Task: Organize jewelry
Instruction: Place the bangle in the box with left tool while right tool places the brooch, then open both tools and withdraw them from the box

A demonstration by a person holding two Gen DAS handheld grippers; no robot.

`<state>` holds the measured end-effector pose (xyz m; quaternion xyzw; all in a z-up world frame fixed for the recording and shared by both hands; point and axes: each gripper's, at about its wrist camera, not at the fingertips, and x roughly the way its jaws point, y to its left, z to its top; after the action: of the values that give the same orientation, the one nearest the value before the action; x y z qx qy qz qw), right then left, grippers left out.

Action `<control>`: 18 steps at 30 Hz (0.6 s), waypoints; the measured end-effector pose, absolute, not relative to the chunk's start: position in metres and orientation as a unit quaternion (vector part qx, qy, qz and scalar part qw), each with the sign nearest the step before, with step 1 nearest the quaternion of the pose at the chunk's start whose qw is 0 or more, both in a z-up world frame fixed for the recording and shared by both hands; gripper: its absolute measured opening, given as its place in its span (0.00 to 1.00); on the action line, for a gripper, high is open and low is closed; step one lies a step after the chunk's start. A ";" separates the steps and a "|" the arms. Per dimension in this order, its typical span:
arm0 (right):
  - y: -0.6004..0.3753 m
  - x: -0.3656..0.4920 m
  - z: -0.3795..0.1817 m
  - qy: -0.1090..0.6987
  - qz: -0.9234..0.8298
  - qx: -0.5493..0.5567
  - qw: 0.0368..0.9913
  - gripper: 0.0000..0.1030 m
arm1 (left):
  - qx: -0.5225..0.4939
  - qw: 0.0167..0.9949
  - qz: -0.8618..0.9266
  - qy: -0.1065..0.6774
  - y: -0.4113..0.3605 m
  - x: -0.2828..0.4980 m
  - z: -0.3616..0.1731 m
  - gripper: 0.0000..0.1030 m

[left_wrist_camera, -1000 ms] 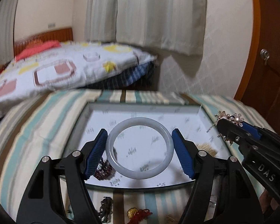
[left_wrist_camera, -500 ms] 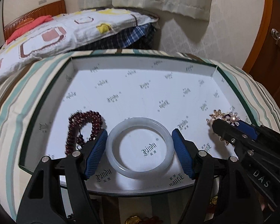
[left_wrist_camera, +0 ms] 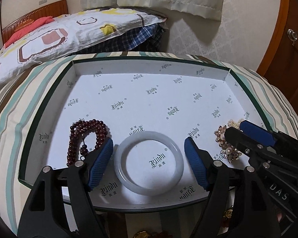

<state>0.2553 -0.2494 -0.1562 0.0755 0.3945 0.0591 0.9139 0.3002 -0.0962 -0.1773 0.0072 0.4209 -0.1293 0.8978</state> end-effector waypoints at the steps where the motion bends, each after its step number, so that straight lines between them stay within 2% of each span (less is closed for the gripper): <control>1: -0.250 0.255 -0.155 0.393 0.059 0.076 0.915 0.36 | 0.004 0.898 -0.130 0.420 -0.095 0.300 -0.176 0.75; 18: -0.250 0.221 -0.116 0.339 0.044 0.067 0.937 0.36 | -0.026 0.923 -0.127 0.363 -0.073 0.267 -0.130 0.77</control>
<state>0.2213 -0.2504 -0.1155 0.0671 0.3391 0.0441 0.9373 0.2669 -0.0732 -0.1302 -0.0255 0.3626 -0.1274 0.9229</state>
